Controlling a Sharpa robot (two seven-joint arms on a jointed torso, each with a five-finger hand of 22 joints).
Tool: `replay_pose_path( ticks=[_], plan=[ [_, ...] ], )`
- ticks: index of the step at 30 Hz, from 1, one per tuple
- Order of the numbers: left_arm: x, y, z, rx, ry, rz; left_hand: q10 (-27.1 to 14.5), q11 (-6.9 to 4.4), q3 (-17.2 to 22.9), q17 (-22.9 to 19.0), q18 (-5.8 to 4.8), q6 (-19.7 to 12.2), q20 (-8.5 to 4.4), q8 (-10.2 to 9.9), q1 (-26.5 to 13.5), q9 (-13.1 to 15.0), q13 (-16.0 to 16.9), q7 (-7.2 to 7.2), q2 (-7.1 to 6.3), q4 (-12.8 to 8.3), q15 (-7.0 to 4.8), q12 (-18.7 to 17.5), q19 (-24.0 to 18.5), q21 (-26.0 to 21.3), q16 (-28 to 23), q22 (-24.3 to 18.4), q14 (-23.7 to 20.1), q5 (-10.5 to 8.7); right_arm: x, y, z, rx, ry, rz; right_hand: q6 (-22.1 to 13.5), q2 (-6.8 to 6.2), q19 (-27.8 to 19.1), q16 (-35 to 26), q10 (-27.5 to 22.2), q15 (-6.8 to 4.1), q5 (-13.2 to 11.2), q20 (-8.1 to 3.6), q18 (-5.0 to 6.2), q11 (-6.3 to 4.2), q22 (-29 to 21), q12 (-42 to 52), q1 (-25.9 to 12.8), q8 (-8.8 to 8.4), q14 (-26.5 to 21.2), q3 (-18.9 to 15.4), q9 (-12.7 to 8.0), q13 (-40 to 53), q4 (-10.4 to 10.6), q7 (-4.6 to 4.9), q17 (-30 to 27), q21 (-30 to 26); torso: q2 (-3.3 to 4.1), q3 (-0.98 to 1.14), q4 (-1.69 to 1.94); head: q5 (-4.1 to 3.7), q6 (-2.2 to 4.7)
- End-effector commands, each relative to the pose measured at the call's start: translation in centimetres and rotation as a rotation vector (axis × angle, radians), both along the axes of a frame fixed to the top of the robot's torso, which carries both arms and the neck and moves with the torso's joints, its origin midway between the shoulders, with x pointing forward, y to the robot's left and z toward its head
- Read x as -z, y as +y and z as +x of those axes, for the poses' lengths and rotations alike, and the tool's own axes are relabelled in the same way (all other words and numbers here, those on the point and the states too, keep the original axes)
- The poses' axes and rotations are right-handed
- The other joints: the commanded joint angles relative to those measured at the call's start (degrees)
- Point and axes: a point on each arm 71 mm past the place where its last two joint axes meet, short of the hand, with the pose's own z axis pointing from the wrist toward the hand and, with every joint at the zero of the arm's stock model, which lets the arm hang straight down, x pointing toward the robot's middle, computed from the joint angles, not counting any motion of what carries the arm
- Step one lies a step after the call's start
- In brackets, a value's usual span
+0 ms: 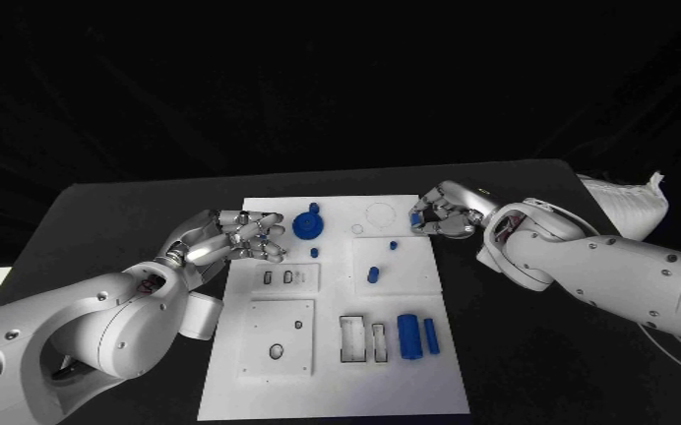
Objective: Assemble the parts on the task board
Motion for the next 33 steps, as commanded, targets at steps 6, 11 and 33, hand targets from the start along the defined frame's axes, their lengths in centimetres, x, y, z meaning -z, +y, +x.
replay_pose_path(
  ticks=[6,11,33],
  plan=[
    [-0.1,0.0,0.0,0.009,-0.01,-0.011,-0.35,-0.13,0.32,0.05,-0.02,-0.19,0.16,-0.23,0.33,-0.06,-0.06,0.27,-0.05,0.12,0.01,-0.29,-0.44,0.37,-0.08,0.05,-0.4,-0.21,-1.3,1.5,-0.7,-0.022,-0.052,0.037,1.25,1.76,2.28,0.34,2.21,-0.55,-0.26,-0.38,-0.7,-0.28,6.4,-0.24,0.79,0.81,5.73,0.55,0.66,10.08,-0.18,-1.01,14.02,0.31,-0.15,-0.11,0.05,0.38,-0.08],
    [0.0,0.5,0.4,-0.008,-0.009,-0.012,-0.36,-0.12,0.34,0.07,-0.02,-0.19,0.16,-0.24,0.35,-0.06,-0.06,0.27,-0.04,0.1,0.01,-0.29,-0.47,0.38,-0.08,0.06,-0.43,-0.21,-2.8,3.7,-1.2,-0.035,-0.059,0.061,1.01,1.49,2.24,0.35,2.13,-0.48,-0.34,-0.37,-0.68,-0.17,6.29,-0.41,0.06,0.69,5.74,0.63,0.63,9.98,-0.05,-0.89,14.03,0.25,-0.49,-0.35,0.07,0.69,-0.25],
    [0.5,2.3,2.0,-0.064,-0.025,0.0,-0.49,-0.09,0.51,0.18,0.0,-0.3,0.19,-0.27,0.54,-0.08,-0.08,0.31,-0.07,-0.09,0.02,-0.32,-0.61,0.44,-0.09,0.09,-0.54,-0.2,-0.6,17.9,-3.6,-0.21,0.008,-0.048,0.04,1.55,1.97,0.24,1.74,-0.16,0.93,-0.12,-0.56,0.21,5.69,-1.15,-1.82,0.06,5.69,1.84,0.4,9.57,0.4,-0.45,13.85,-0.08,-1.78,-2.18,1.23,3.95,-2.74]
  ],
)
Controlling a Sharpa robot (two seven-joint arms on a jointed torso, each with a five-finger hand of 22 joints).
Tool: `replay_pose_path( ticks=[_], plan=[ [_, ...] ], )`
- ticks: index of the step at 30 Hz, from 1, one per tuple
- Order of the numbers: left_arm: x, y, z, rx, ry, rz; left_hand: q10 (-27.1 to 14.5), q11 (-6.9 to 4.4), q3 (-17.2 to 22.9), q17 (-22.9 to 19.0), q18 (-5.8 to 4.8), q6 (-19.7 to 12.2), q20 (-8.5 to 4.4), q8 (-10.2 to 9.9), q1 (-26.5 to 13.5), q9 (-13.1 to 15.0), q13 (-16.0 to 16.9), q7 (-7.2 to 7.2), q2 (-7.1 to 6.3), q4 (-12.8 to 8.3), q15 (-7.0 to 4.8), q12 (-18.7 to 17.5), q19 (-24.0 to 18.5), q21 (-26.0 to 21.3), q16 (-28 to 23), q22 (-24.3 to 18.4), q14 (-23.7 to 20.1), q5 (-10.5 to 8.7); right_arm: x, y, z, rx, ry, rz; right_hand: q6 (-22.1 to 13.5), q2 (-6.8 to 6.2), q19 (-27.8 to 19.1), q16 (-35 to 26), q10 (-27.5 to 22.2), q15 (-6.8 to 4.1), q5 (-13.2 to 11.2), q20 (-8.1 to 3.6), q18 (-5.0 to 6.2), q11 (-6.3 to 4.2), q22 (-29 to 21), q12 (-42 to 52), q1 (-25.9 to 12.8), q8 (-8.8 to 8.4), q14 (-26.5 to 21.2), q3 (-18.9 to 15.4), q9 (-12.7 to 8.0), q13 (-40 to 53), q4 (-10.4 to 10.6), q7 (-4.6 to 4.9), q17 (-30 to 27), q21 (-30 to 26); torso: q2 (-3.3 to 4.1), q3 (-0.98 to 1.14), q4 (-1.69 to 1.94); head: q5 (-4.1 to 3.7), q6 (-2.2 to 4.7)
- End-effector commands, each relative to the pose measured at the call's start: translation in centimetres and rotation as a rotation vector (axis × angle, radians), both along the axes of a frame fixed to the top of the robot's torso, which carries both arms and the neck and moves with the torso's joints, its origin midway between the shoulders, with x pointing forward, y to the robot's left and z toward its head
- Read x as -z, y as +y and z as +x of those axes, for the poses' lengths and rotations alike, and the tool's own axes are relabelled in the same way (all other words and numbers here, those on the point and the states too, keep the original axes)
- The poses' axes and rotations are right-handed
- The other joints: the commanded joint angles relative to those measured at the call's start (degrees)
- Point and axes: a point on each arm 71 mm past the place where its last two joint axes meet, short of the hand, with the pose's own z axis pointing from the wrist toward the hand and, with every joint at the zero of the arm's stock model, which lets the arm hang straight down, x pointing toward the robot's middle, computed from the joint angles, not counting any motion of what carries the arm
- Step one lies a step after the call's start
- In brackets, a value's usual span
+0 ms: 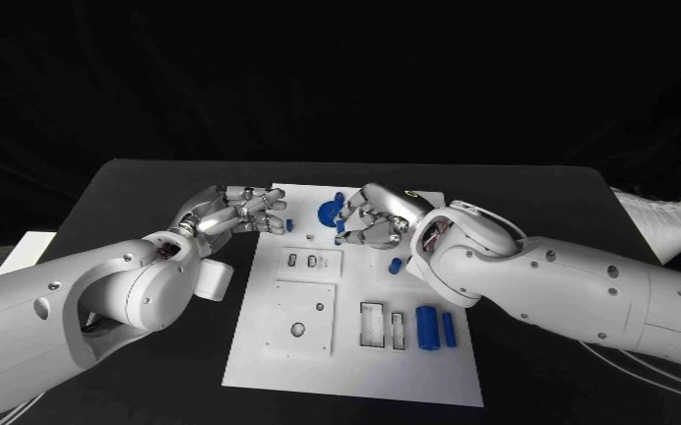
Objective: Assemble the parts on the task board
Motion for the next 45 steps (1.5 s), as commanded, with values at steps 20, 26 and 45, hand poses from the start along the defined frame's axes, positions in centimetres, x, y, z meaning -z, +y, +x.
replay_pose_path(
  ticks=[20,26,45],
  plan=[
    [-0.2,-0.4,0.0,0.015,-0.013,-0.029,-0.5,-0.08,0.34,0.12,0.0,-0.09,-0.01,-0.26,0.5,-0.07,-0.07,0.12,-0.03,0.12,0.03,-0.32,-0.42,0.24,-0.08,0.06,-0.55,-0.21,3.6,4.0,-0.6,-0.036,0.013,-0.182,0.16,0.13,1.93,0.17,1.81,-0.14,0.44,-0.09,-0.53,0.22,5.59,0.03,-1.22,0.3,5.66,0.51,0.41,9.66,0.41,-0.38,13.68,-0.15,-0.13,-0.51,0.45,1.43,-1.31],
    [-0.2,-0.5,0.0,0.017,-0.013,-0.03,-0.5,-0.08,0.34,0.12,0.0,-0.09,-0.01,-0.26,0.5,-0.07,-0.07,0.12,-0.03,0.12,0.03,-0.32,-0.42,0.24,-0.08,0.06,-0.55,-0.21,3.9,3.9,-0.6,-0.039,0.021,-0.2,0.15,0.06,1.92,0.16,1.82,-0.13,0.57,-0.08,-0.52,0.23,5.55,0.05,-1.43,0.29,5.66,0.55,0.41,9.67,0.47,-0.37,13.66,-0.17,-0.13,-0.53,0.46,1.34,-1.54],
    [-0.2,-0.6,-0.1,0.02,-0.015,-0.032,-0.53,-0.06,0.38,0.17,0.01,-0.1,0.01,-0.26,0.46,-0.07,-0.07,0.15,-0.01,0.13,0.05,-0.31,-0.47,0.28,-0.08,0.08,-0.6,-0.21,4.1,3.5,-0.9,-0.037,0.029,-0.247,-1.12,-2.62,1.64,-0.02,1.08,0.23,0.61,0.18,-0.39,0.72,4.92,-1.18,-3.69,-0.5,5.58,0.01,0.09,8.97,0.81,0.24,13.34,-0.54,-0.12,-0.55,0.39,1.44,-1.56]
  ],
)
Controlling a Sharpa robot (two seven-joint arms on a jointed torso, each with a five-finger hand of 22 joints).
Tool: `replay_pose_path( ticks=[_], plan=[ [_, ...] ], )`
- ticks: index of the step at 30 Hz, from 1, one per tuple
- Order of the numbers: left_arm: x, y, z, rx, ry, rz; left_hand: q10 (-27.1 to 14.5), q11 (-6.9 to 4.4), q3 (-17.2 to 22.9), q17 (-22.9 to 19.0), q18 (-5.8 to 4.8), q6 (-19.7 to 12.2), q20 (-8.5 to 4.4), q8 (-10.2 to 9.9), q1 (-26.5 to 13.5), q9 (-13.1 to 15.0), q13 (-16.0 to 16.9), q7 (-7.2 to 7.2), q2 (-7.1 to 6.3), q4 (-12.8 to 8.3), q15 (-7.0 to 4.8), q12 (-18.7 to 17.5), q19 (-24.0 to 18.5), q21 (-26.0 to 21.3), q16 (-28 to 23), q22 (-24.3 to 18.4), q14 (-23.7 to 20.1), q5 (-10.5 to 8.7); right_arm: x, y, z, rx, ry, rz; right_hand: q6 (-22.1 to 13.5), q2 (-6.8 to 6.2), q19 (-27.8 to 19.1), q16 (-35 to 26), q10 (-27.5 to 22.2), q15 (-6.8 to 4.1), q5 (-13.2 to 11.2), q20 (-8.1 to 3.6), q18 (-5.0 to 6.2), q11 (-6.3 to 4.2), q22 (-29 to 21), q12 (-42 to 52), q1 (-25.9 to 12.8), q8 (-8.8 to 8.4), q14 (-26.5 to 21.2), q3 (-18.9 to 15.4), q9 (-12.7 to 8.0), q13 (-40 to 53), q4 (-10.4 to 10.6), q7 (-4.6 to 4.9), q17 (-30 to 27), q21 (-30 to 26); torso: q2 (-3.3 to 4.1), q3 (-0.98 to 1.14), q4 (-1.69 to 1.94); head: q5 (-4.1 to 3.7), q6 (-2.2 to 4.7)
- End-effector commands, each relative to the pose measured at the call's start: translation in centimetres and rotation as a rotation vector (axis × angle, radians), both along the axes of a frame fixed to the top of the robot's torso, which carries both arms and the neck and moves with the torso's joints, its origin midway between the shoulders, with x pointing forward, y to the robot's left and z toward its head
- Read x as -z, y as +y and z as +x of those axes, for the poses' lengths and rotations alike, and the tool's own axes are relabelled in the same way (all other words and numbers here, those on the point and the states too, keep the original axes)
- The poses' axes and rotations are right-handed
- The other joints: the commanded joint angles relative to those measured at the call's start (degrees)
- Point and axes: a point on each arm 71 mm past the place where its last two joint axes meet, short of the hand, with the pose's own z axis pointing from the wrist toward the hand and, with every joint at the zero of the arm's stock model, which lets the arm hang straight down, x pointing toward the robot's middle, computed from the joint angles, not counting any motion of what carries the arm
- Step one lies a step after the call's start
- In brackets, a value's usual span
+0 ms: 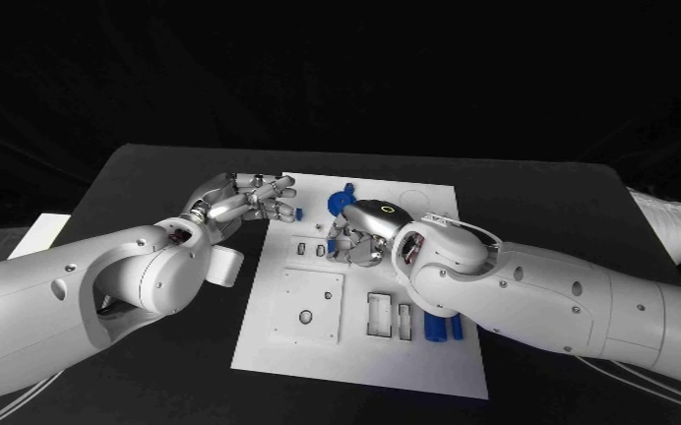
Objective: Assemble the parts on the task board
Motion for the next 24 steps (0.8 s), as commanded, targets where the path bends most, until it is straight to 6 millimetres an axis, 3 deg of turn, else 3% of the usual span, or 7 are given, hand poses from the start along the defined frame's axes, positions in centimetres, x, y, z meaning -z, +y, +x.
replay_pose_path(
  ticks=[1,12,24],
  plan=[
    [-0.17,-0.25,-0.07,0.017,-0.011,-0.016,-0.53,-0.06,0.22,0.05,0.0,-0.11,0.01,-0.26,0.46,-0.07,-0.08,0.15,-0.01,-0.04,-0.15,-0.32,-0.47,0.28,-0.07,0.05,-0.39,-0.22,0.62,-0.19,-0.09,0.01,0.014,-0.054,-0.58,-0.55,1.63,-0.02,0.85,0.26,-0.18,0.21,-0.39,0.53,4.88,-0.5,-0.57,-0.5,5.59,-0.41,-0.34,9.02,0.12,0.35,13.38,-0.29,0.02,-0.03,0.0,-0.08,-0.01],
    [-0.17,-0.25,-0.08,0.017,-0.01,-0.016,-0.53,-0.06,0.22,0.05,0.0,-0.11,0.01,-0.26,0.46,-0.07,-0.08,0.15,-0.01,-0.04,-0.15,-0.32,-0.47,0.28,-0.07,0.05,-0.39,-0.22,0.43,0.05,-0.18,0.019,-0.009,-0.044,-2.04,-2.79,1.47,-0.07,0.21,0.89,-1.26,0.82,-0.31,1.22,4.49,-1.5,-4.25,-1.29,5.57,-2.56,-0.67,8.42,2.37,1.03,13.33,-0.55,0.01,-0.06,0.06,-0.21,-0.05],
    [-0.16,-0.2,-0.08,0.016,-0.009,-0.017,-0.6,-0.03,0.25,0.11,0.0,-0.16,0.03,-0.27,0.43,-0.08,-0.08,0.18,-0.01,-0.05,-0.13,-0.33,-0.52,0.31,-0.07,0.07,-0.44,-0.22,0.22,0.19,-0.24,0.019,-0.03,-0.028,-4.13,-4.42,1.22,-0.16,-1.99,1.29,-2.29,1.19,-0.2,1.7,3.97,-5.15,-4.2,-2.18,5.53,-3.81,-1.2,6.08,3.0,1.55,13.18,-0.87,0.02,-0.03,0.02,-0.41,-0.01]
  ],
)
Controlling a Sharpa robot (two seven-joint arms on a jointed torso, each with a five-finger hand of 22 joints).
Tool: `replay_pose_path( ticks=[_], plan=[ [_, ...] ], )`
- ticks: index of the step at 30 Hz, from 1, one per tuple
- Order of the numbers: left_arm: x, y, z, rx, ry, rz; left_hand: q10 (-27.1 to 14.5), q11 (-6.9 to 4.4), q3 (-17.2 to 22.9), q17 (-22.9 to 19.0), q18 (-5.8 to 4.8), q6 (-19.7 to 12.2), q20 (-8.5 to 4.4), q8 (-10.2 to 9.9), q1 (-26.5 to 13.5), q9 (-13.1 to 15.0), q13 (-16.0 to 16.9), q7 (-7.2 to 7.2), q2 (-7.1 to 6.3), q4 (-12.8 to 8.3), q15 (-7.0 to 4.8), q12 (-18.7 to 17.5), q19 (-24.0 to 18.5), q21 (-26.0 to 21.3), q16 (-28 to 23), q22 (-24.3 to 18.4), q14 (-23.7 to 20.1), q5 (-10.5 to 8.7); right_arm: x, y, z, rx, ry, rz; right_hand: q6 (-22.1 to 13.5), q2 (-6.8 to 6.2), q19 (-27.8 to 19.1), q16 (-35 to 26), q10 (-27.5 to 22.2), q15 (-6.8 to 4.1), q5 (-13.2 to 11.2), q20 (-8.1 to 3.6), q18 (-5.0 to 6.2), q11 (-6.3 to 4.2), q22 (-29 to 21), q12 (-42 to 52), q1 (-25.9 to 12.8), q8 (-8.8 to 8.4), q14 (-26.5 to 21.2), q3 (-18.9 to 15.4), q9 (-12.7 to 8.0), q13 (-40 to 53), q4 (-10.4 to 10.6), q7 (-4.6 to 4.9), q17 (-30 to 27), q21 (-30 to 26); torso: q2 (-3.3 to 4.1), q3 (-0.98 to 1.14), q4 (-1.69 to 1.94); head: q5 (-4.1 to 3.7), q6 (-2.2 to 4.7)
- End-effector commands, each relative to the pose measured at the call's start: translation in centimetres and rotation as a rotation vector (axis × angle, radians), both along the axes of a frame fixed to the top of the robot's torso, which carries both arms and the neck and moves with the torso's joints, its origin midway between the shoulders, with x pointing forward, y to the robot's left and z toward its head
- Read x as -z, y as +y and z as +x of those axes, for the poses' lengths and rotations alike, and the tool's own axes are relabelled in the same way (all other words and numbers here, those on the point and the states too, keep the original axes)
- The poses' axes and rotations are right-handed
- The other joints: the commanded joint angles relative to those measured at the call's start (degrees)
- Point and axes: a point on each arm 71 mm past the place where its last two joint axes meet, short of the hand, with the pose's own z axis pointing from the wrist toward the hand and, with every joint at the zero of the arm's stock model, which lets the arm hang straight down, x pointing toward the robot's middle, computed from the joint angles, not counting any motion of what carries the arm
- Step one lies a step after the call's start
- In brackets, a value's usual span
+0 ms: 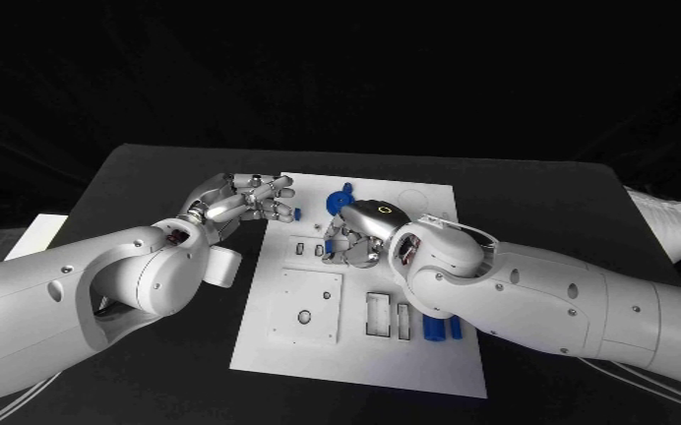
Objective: Assemble the parts on the task board
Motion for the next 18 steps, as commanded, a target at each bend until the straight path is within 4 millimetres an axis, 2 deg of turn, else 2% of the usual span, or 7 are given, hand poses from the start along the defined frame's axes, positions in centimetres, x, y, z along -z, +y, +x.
replay_pose_path(
  ticks=[1,4,8,11,14,16,18],
  plan=[
    [-0.2,-0.2,-0.1,0.016,-0.009,-0.016,-0.39,0.18,0.25,0.05,0.0,-0.16,0.03,-0.27,0.43,-0.08,-0.09,0.18,-0.01,-0.04,-0.13,-0.33,-0.53,0.31,-0.08,0.08,-0.44,-0.22,0.2,0.0,-0.1,0.009,-0.011,-0.01,-0.48,-0.76,1.19,-0.16,-0.63,0.48,-0.32,0.37,-0.19,0.1,3.94,-0.43,0.06,-0.25,5.54,-0.4,-0.08,5.99,0.0,0.0,13.19,-0.37,0.0,0.02,-0.02,-0.05,0.04],
    [-0.1,-0.2,-0.1,0.017,-0.008,-0.016,-0.39,0.18,0.25,0.05,0.0,-0.16,0.03,-0.27,0.43,-0.08,-0.09,0.18,-0.01,-0.04,-0.13,-0.33,-0.53,0.31,-0.08,0.08,-0.44,-0.22,0.1,0.0,-0.1,0.011,-0.018,-0.002,-0.9,-1.05,1.12,-0.24,-0.94,0.6,-1.01,0.49,-0.16,0.23,3.79,-0.86,-0.18,-0.3,5.51,-0.81,-0.19,5.66,0.62,0.12,13.07,-0.47,0.01,0.03,0.0,-0.11,0.04],
    [-0.1,-0.2,-0.1,0.017,-0.007,-0.016,-0.39,0.18,0.25,0.05,0.0,-0.16,0.03,-0.27,0.43,-0.08,-0.09,0.18,-0.01,-0.04,-0.13,-0.33,-0.53,0.31,-0.08,0.08,-0.44,-0.22,-0.2,0.1,-0.2,0.016,-0.035,0.02,-1.22,-1.65,1.05,-0.29,-1.11,0.71,-3.44,0.63,-0.12,0.33,3.63,-1.01,-0.48,-0.13,5.49,-1.57,-0.27,5.41,2.09,0.19,13.0,-0.59,0.0,0.04,-0.02,-0.15,0.06],
    [-0.1,-0.3,0.0,0.018,-0.006,-0.016,-0.39,0.18,0.25,0.05,0.0,-0.16,0.03,-0.27,0.43,-0.08,-0.09,0.18,-0.01,-0.04,-0.13,-0.33,-0.53,0.31,-0.08,0.08,-0.44,-0.22,-0.5,0.0,-0.3,0.016,-0.07,0.068,-1.54,-2.6,0.95,-0.38,-1.31,0.78,-4.97,0.7,-0.07,0.43,3.38,-1.21,-0.81,-0.06,5.45,-2.37,-0.33,5.15,3.69,0.27,12.86,-0.74,0.0,0.07,-0.01,-0.23,0.1],
    [-0.1,-0.3,0.0,0.02,0.0,-0.012,-0.44,0.2,0.28,0.15,0.02,-0.2,0.05,-0.27,0.37,-0.08,-0.08,0.21,-0.03,-0.04,-0.13,-0.32,-0.54,0.39,0.0,0.12,-0.37,-0.23,-1.1,-0.2,-0.7,0.0,-0.122,0.143,-1.86,-3.49,0.89,-0.43,-1.4,0.83,-5.26,0.75,-0.04,0.5,3.21,-1.24,-0.47,0.0,5.44,-3.04,-0.39,5.0,5.32,0.36,12.81,-0.85,-0.02,0.09,-0.03,-0.29,0.15],
    [0.0,-0.2,0.0,0.021,0.003,0.001,0.02,-0.06,0.35,0.99,0.2,0.04,-0.18,-0.15,0.06,-0.03,0.04,0.11,-0.06,0.0,-0.51,-0.11,0.36,1.39,1.22,0.61,1.3,-0.23,-1.6,-0.4,-1.0,-0.031,-0.149,0.205,-2.24,-3.86,0.83,-0.39,-1.49,0.9,-5.27,0.79,0.0,0.58,3.05,-1.3,-0.12,-0.09,5.46,-3.35,-0.47,4.89,6.15,0.48,12.88,-0.94,-0.04,0.11,-0.03,-0.22,0.2],
    [0.1,-0.1,0.1,0.02,0.006,0.02,1.85,-0.71,0.33,2.58,0.33,0.72,-0.82,0.07,-0.5,0.06,0.43,-0.31,-0.23,0.19,-1.37,0.56,2.34,3.31,3.58,1.55,4.53,-0.24,-2.1,-0.8,-1.3,-0.074,-0.17,0.27,-5.11,-4.44,0.53,-0.45,-1.99,1.38,-5.21,1.31,0.06,1.23,2.43,-1.82,1.47,-0.69,5.43,-3.88,-0.68,4.45,8.1,1.37,12.82,-1.33,-0.09,0.14,-0.06,-0.11,0.25]
  ],
)
